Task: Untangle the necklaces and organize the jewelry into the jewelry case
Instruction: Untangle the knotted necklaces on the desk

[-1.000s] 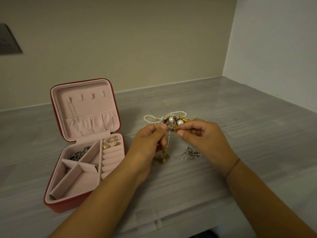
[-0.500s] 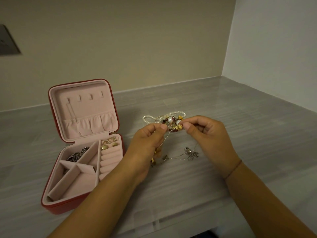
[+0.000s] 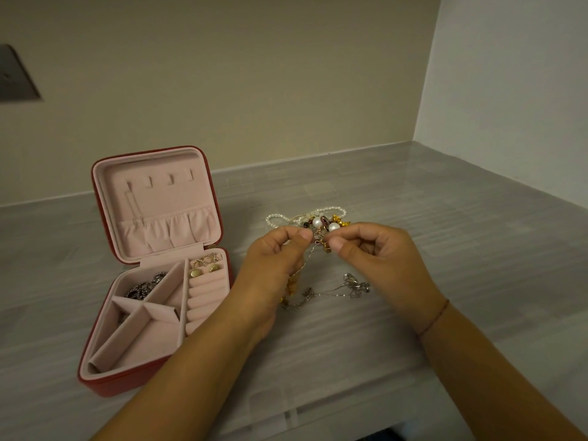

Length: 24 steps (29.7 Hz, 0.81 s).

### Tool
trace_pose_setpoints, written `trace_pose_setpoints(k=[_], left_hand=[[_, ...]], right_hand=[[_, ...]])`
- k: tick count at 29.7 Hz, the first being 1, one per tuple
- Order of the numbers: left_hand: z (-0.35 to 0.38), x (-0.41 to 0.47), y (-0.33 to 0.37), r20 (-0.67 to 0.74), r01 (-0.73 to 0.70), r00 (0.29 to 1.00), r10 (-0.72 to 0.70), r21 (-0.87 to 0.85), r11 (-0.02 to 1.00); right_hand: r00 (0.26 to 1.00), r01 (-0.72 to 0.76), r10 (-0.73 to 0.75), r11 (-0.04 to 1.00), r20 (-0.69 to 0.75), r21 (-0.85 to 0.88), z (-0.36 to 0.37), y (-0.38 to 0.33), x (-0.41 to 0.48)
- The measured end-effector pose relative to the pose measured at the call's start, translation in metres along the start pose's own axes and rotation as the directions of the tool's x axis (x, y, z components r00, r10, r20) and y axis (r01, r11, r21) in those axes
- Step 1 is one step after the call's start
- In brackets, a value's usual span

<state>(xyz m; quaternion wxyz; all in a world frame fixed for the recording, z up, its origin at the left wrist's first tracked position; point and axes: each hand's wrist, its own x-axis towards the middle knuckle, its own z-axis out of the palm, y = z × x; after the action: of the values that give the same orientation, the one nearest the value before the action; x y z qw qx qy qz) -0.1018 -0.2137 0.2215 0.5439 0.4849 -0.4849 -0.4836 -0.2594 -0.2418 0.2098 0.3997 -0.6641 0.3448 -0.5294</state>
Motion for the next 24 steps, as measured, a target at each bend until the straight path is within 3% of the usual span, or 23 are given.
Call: trace_pose_setpoints(k=[7,24], left_hand=[[-0.0003,0.0,0.0003,-0.008,0.006,1.0,-0.006,-0.001,1.0],[0.0041,-0.0047,0.0051,0.032,-0.006,0.999,0.004,0.058,0.998]], right_hand=[[0.999,0.005,-0.004,0.999,0.035,-0.033,-0.0005,0.002,0.0007],[0.986,0.117,-0.126,0.99,-0.107,-0.084,-0.0024,-0.0024,0.0014]])
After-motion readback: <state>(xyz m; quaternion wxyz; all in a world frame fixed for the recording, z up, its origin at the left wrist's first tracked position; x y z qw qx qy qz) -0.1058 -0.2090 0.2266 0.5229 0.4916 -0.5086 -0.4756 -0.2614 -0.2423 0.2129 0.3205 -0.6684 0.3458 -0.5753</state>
